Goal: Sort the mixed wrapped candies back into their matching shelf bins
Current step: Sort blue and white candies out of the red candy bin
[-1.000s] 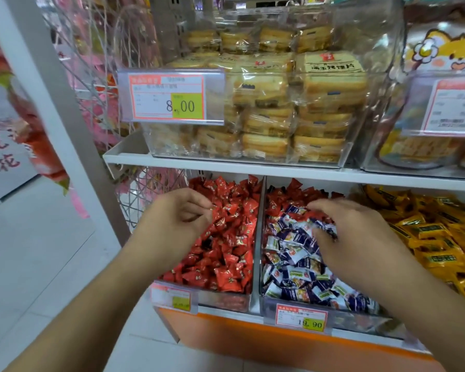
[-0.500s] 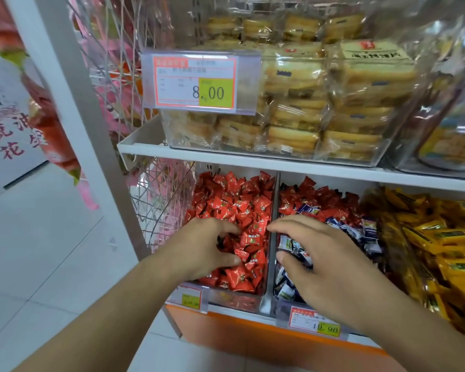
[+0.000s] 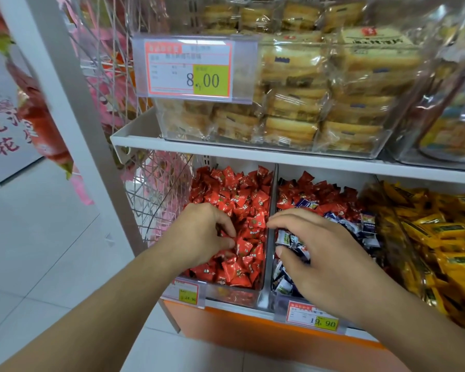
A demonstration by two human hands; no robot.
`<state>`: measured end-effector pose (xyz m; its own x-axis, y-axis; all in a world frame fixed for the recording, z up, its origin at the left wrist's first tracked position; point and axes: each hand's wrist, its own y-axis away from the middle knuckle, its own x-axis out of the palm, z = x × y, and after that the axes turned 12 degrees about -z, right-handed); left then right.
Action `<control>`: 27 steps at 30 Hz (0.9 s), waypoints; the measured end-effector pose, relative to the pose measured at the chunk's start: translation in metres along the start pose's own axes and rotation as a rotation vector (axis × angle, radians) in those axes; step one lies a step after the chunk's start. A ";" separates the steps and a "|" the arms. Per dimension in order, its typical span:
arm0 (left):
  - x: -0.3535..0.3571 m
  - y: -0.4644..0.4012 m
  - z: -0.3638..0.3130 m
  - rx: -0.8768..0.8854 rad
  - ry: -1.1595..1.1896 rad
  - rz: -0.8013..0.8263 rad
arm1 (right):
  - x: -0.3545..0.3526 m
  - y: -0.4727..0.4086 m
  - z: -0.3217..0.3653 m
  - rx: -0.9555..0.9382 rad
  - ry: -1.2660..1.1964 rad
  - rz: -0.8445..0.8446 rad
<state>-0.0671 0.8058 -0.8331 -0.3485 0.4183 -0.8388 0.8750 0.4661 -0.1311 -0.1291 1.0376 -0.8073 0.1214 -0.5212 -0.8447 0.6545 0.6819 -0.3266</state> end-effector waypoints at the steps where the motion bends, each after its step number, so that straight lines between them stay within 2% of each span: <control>1: -0.002 -0.003 0.001 -0.024 0.037 -0.025 | 0.000 0.000 0.000 0.001 -0.001 0.002; 6: -0.013 -0.020 -0.002 -0.105 0.336 -0.213 | 0.000 0.000 0.000 0.006 -0.019 -0.003; 11: -0.011 -0.027 0.005 -0.151 0.436 -0.335 | 0.001 -0.001 -0.001 0.000 -0.011 -0.001; 20: -0.015 -0.022 0.013 -0.197 0.800 -0.212 | 0.002 -0.002 0.000 0.000 -0.007 0.003; 23: -0.012 -0.021 0.023 -0.160 0.691 -0.216 | 0.002 -0.002 -0.001 -0.003 -0.006 0.004; 27: -0.006 -0.019 0.030 0.012 0.201 -0.204 | 0.002 -0.001 0.000 -0.002 -0.008 0.002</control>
<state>-0.0710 0.7709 -0.8412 -0.5764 0.4637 -0.6729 0.7834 0.5477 -0.2937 -0.1299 1.0359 -0.8085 0.1288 -0.5236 -0.8422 0.6528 0.6841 -0.3254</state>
